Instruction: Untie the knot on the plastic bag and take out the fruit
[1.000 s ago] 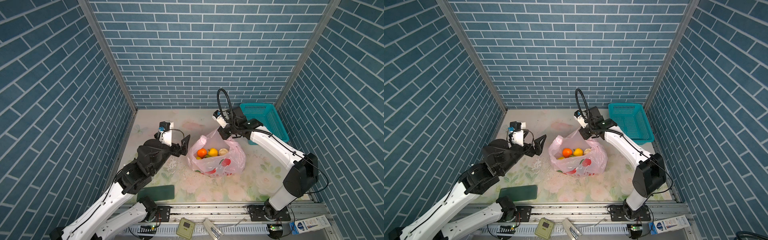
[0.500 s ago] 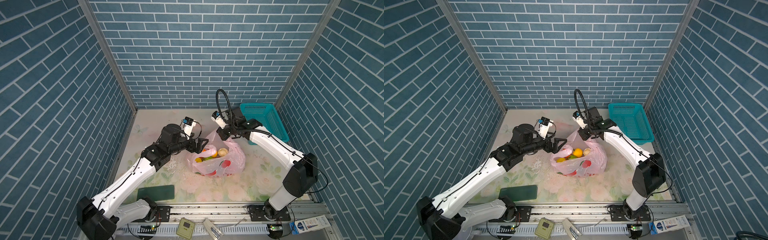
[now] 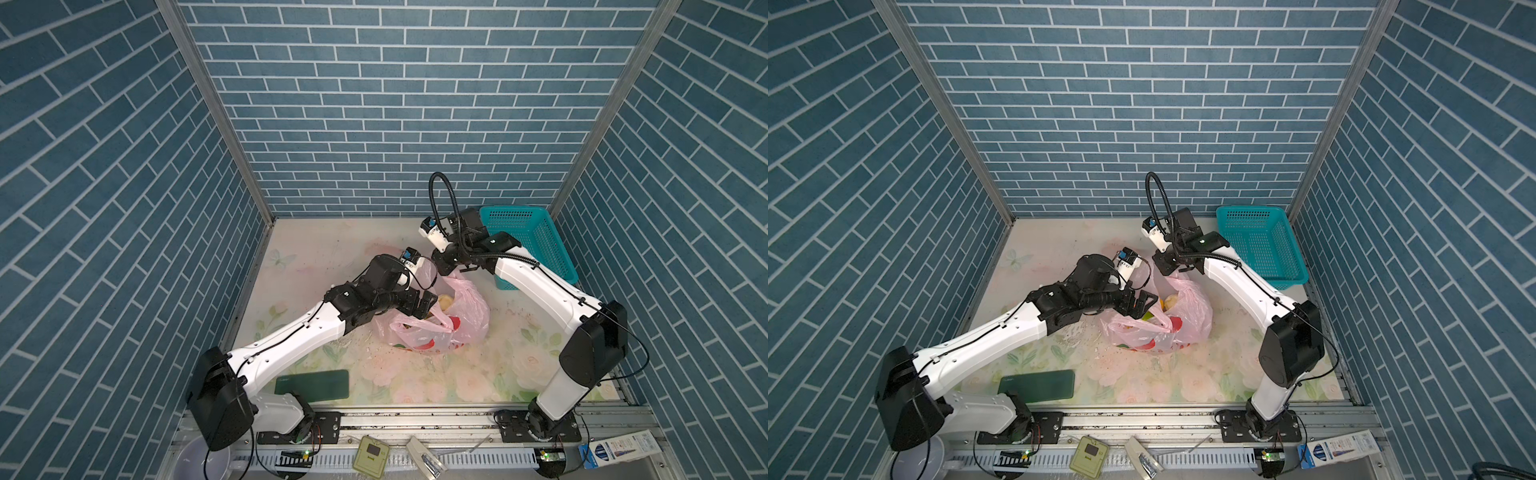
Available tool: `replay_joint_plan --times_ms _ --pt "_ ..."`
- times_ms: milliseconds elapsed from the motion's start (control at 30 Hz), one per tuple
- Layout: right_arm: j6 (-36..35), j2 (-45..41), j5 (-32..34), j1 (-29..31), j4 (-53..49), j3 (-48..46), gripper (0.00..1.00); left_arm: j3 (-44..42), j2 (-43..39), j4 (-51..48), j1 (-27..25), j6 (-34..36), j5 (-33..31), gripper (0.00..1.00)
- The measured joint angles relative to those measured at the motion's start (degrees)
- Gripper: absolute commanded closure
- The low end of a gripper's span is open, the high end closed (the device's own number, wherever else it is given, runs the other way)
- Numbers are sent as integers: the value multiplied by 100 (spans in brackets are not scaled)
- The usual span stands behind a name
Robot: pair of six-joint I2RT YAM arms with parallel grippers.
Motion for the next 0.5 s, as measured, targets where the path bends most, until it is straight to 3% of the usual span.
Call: replay_joint_plan --times_ms 167,500 --pt "35 0 -142 17 -4 -2 100 199 363 -293 2 -59 -922 0" --pt "181 -2 -356 76 46 -11 100 629 1058 -459 11 -278 -1867 3"
